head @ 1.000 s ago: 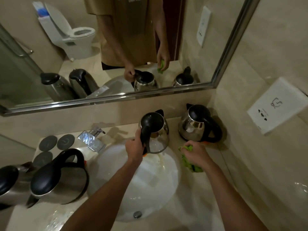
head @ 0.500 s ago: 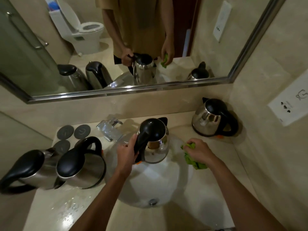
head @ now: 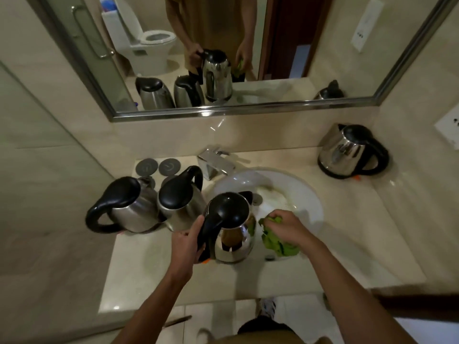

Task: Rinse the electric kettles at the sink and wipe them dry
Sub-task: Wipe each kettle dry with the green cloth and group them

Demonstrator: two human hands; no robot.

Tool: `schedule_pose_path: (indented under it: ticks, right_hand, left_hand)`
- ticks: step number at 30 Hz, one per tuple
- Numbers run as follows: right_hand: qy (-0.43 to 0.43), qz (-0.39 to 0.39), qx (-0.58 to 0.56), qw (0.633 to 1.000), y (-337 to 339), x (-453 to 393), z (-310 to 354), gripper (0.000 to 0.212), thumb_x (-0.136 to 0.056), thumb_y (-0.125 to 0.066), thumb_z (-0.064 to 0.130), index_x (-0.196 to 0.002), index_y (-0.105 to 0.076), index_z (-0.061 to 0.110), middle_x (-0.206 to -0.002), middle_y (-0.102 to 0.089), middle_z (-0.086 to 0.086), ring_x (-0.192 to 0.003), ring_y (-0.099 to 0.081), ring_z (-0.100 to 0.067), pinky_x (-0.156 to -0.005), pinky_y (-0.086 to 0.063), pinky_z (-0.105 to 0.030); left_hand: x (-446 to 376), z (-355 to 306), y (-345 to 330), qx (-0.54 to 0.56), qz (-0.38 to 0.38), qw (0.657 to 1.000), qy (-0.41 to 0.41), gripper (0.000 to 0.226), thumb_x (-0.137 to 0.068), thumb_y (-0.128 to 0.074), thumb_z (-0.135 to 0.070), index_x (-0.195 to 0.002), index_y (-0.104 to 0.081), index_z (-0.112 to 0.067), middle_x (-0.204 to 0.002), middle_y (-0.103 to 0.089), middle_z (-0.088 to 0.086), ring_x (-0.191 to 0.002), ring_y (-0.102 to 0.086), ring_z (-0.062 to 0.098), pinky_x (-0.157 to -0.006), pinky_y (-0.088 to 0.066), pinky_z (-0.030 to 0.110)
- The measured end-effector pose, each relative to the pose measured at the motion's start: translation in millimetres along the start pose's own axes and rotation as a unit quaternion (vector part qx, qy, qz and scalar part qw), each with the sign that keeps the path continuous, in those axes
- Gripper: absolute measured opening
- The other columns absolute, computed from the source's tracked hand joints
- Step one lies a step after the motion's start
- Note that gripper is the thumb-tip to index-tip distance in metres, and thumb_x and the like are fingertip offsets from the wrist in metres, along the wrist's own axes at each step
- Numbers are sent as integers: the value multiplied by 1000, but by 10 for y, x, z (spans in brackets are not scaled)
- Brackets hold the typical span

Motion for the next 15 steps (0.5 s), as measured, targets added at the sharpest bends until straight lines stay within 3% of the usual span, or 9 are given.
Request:
schedule_pose_path:
  ticks: [5, 9, 13, 15]
  right_hand:
    - [22, 7, 3, 1000, -509, 249, 112, 12, -93, -62, 32, -96, -67, 22, -99, -64, 4, -96, -61, -16, -79, -48, -29]
    - [28, 3, 3, 1000, -717, 358, 109, 13, -94, -60, 33, -97, -66, 22, -99, -64, 5, -95, -61, -15, -80, -49, -30]
    - [9, -9, -50, 999, -902, 473, 120, 30, -102, -46, 39, -99, -65, 15, -98, -64, -4, -95, -61, -20, -76, -47, -32]
    - [-41, -17, -126, 991, -980, 509, 102, 38, -101, -38, 34, -87, -66, 13, -90, -65, -9, -88, -62, -25, -76, -47, -36]
  left_hand:
    - [202, 223, 473, -9, 12, 1000, -6, 62, -82, -60, -52, -56, -57, 5, -49, -46, 17, -42, -40, 20, -42, -32, 24]
    - [222, 336, 657, -10, -8, 1000, 2, 58, -90, -62, -43, -55, -56, 2, -48, -43, 16, -42, -41, 20, -46, -35, 26]
    - [264, 463, 743, 8, -18, 1000, 16, 53, -92, -62, -39, -59, -58, 3, -52, -45, 18, -49, -44, 24, -46, -36, 25]
    - [300, 481, 749, 10, -22, 1000, 12, 53, -93, -60, -38, -58, -57, 1, -51, -45, 18, -48, -43, 24, -43, -36, 24]
Point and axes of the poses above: each hand's wrist, its own x-axis away from the middle knuckle, its own y-axis out of the back of the hand, z = x × y, the point moved 8 cm from there along -x, towards the middle knuckle
